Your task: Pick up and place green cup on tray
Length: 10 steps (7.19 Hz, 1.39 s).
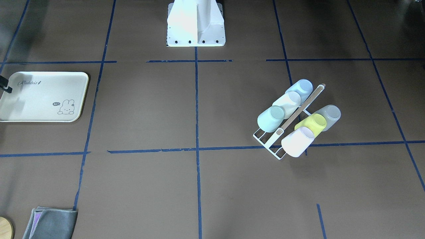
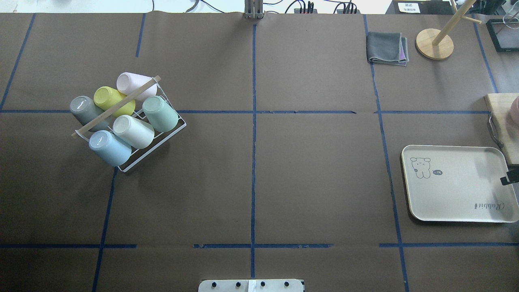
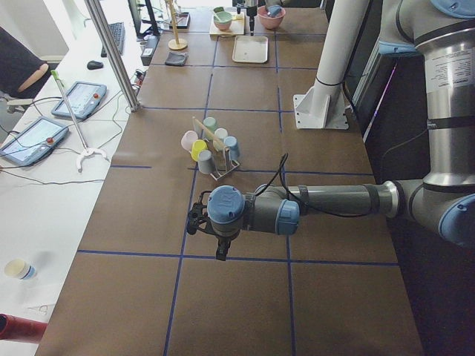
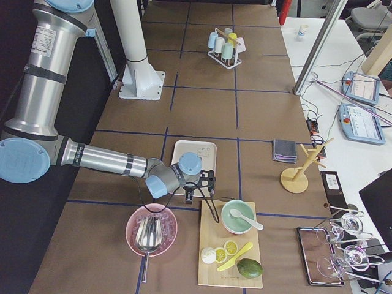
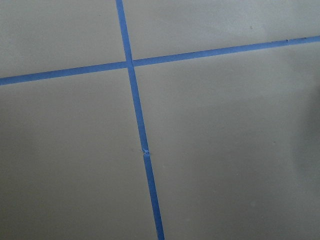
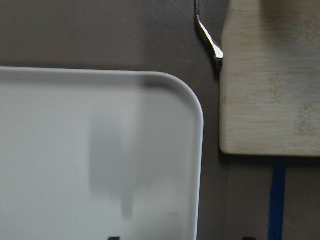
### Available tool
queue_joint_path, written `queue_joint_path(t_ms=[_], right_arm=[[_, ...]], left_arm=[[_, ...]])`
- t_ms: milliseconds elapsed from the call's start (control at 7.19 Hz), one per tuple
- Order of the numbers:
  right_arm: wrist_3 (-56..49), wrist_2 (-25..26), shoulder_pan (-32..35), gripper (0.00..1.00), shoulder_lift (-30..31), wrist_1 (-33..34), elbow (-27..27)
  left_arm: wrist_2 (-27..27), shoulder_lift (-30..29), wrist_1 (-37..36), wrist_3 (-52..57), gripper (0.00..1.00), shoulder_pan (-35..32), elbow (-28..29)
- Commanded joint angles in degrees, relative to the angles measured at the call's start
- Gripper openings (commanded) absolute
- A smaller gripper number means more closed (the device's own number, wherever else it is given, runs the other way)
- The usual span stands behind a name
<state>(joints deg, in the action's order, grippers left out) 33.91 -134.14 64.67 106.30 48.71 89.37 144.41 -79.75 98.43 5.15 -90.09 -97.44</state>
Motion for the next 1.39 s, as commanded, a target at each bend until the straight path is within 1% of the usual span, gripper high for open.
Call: queue_joint_path(t_ms=[0, 139, 278, 557, 835, 974, 1113, 1253], right_arm=[[0.11, 0.02, -0.42, 0.82, -0.56, -0.01, -0.16], [0.02, 0.02, -0.42, 0.77, -0.56, -0.01, -0.94], [-0.59, -0.33, -0.42, 0.77, -2.13, -0.10, -1.56], [-0.15, -0.25, -0.42, 0.78, -2.50, -0.36, -2.61], [-0.07, -0.07, -0.51, 0.74, -2.50, -0.19, -2.62], [-0.07, -0.07, -0.77, 0.69, -2.50, -0.10, -2.97], [-0.07, -0.16, -0.77, 0.59, -2.50, -0.10, -2.97], [-0.15, -0.16, -0.77, 0.58, -2.50, -0.01, -3.15]], left_arm=[[0.00, -0.05, 0.01, -0.06, 1.00, 0.00, -0.03], [0.00, 0.04, 0.01, -0.58, 1.00, 0.00, -0.03], [0.00, -0.05, 0.10, -1.11, 1.00, 0.00, -0.03], [0.09, -0.05, 0.10, -1.11, 1.00, 0.00, -0.03], [0.09, -0.05, 0.10, -1.11, 1.00, 0.00, -0.03], [0.09, -0.05, 0.10, -1.11, 1.00, 0.00, -0.12], [0.00, -0.05, 0.10, -1.11, 1.00, 0.00, -0.21], [0.09, 0.04, 0.10, -1.11, 1.00, 0.00, -0.21]])
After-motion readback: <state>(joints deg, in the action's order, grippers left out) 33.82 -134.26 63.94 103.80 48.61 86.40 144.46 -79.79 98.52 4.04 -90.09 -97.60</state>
